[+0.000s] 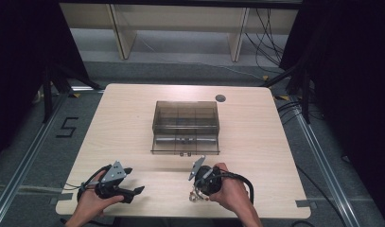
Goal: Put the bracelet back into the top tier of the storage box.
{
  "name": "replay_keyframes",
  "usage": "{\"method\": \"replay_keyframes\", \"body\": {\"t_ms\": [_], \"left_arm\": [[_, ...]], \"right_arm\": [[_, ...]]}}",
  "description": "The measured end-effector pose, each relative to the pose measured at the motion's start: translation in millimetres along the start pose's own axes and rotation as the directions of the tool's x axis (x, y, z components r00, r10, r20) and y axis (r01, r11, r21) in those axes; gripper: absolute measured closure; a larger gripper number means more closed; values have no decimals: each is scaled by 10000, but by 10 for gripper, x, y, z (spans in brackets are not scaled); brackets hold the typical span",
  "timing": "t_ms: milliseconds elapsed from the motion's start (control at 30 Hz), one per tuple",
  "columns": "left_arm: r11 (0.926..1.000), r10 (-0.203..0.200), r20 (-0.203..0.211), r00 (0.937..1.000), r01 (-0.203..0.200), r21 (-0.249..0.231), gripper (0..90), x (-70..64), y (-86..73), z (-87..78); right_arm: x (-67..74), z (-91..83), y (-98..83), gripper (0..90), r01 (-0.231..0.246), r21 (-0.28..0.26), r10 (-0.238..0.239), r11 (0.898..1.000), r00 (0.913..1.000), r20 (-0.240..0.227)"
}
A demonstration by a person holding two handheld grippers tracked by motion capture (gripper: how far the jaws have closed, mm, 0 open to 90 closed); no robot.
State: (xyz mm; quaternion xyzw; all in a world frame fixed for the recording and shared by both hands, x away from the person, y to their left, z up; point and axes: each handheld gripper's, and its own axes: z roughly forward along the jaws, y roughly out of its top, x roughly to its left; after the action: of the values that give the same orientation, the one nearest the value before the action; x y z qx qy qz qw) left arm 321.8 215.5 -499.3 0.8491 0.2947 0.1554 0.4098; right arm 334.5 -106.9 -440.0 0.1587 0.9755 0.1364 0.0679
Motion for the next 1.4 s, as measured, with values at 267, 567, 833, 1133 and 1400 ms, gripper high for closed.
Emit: {"method": "replay_keyframes", "body": {"t_ms": [267,567,833,1133,1400], "left_arm": [[9999,18,108,9999,-19,143,188,-1,-3,-2],[9997,-233,61,9997,233,-87,188,-17,2,-2],[9998,-182,103,9998,181,100,188,-13,-6,4],[9994,-330,87,9994,331,-65,188,-26,-1,6],[9997,-41,174,9998,37,228,189,-2,-1,-7]], "right_arm": [[-13,-142,-35,846,-230,-328,233,9992,9997,87],[-33,-324,-17,846,-75,-955,100,9954,9996,266],[-74,-506,0,846,87,-1140,-31,9934,9988,491],[-112,-637,20,845,50,-1061,14,9943,9982,602],[-172,-763,34,846,249,-1261,-175,9917,9981,597]]}}
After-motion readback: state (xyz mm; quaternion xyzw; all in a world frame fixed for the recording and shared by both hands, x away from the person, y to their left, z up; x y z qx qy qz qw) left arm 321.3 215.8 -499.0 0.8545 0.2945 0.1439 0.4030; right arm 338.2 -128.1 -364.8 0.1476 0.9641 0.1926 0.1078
